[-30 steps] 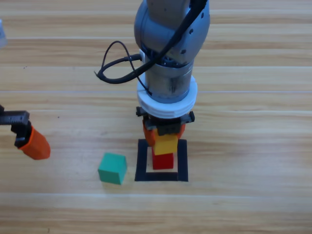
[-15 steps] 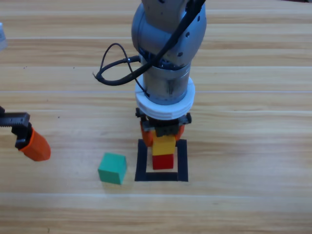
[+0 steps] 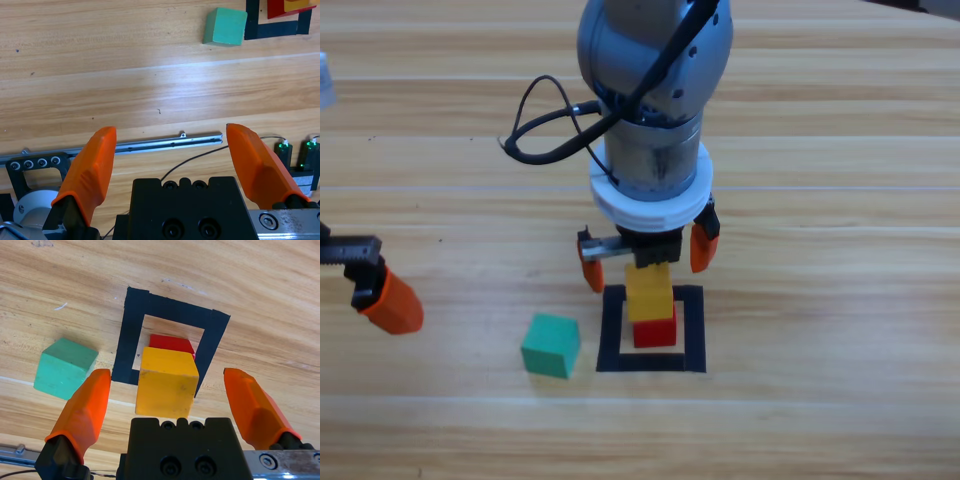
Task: Stack the blocks in the rectangular block: red at the bottom, yellow in the middle, green on top
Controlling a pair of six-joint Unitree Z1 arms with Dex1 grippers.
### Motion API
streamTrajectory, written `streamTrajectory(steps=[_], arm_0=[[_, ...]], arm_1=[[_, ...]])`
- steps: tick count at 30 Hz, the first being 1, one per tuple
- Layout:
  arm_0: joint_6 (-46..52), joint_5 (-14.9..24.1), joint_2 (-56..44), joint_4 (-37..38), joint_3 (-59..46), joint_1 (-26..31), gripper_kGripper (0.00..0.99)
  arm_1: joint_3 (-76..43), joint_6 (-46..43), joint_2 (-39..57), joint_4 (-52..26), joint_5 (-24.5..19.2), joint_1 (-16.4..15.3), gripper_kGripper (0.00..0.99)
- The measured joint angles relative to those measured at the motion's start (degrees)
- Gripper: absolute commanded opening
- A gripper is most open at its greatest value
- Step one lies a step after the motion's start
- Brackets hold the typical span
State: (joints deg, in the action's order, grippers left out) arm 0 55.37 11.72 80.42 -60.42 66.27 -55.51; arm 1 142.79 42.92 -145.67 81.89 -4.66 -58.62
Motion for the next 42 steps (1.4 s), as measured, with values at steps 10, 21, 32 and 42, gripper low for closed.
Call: streamTrajectory(steps=[10, 21, 32, 42], arm_0=[[0.91, 0.09, 0.69, 0.2, 2.24, 0.0, 0.933], [-1.12, 0.67, 21.17, 10.39, 4.05, 0.12, 0.933], [-4.56, 0.67, 23.76, 19.34, -1.9, 0.27, 0.931], [-9.32, 0.19, 26.52, 21.62, -1.41, 0.36, 0.913]], arm_1=[[-3.02, -7.06, 13.43, 0.07, -2.64, -0.76, 0.989], [-57.9, -15.08, 43.48, -28.97, -2.06, 1.51, 0.988], [-83.57, -19.34, 62.93, -48.17, 2.58, 4.44, 0.988], [-88.28, -21.24, 64.32, -53.35, 3.08, 4.85, 0.988]])
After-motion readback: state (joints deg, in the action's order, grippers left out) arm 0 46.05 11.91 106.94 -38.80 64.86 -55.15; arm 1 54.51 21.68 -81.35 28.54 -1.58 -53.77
